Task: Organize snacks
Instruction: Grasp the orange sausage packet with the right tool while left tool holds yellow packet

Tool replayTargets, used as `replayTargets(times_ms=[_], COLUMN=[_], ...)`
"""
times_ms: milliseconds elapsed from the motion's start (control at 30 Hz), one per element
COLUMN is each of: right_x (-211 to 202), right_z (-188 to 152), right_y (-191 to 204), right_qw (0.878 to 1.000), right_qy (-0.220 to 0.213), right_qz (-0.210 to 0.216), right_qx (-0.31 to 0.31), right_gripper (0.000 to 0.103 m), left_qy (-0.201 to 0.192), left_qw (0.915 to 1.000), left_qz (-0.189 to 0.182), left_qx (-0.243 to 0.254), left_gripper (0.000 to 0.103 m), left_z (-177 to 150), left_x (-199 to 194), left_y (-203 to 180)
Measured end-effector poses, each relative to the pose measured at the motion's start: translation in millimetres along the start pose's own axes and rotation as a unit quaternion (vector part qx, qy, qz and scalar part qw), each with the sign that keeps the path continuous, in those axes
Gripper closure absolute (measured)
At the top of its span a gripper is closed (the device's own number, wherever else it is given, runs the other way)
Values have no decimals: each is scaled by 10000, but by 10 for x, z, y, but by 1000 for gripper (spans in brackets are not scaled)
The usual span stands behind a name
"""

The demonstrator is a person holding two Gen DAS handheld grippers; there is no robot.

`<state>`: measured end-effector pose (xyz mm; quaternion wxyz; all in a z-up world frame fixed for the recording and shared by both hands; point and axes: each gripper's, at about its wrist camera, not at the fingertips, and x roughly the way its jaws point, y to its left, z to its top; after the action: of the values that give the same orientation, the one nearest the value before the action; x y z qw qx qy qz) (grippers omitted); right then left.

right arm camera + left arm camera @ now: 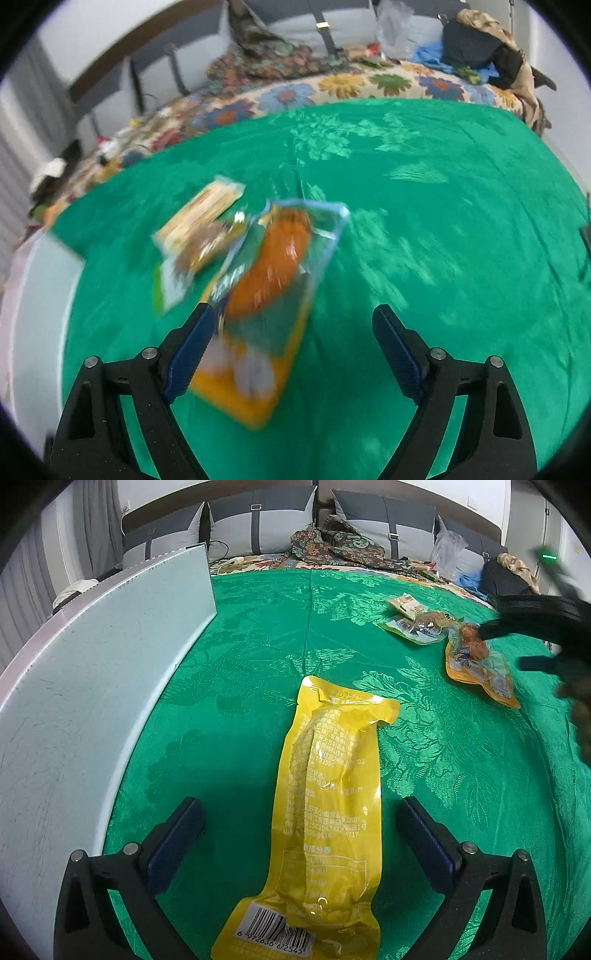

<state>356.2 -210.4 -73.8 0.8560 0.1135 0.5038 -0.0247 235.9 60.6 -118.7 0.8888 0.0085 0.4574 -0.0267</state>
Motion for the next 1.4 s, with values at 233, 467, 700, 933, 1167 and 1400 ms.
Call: replayTargets(times_ms=[233,467,700,933,1167,1400], right_x=[438,241,-120,-724,-918,-900], right_z=[70,-152,-698,-1702,-2005,-1947], right_y=[492,317,101,-355,-641,-612], right_qw=[9945,9900,9653,9483,9655,9665], right_qy=[211,125,425,-129,-373,-354], right_qz=[-598,-320,300,906,622,611], right_qx=[-830,-1367,-2558,-3039,-2501,-2466], right_gripper=[11,21,21,17,12,10], left_qy=[0,1,0,-2,0,1], left_qw=[10000,10000,10000,10000,10000,10000], left_qz=[1,1,1,-1,0,-1], left_qx=[-2,-1,-1,-3,-2,-2], left_gripper=[0,0,0,0,0,0], left_z=[-1,-5,-4,-3,-6,-5], left_x=[-5,-4,-4,-6,-7,-8], left_y=[-3,-2,-2,0,1,3])
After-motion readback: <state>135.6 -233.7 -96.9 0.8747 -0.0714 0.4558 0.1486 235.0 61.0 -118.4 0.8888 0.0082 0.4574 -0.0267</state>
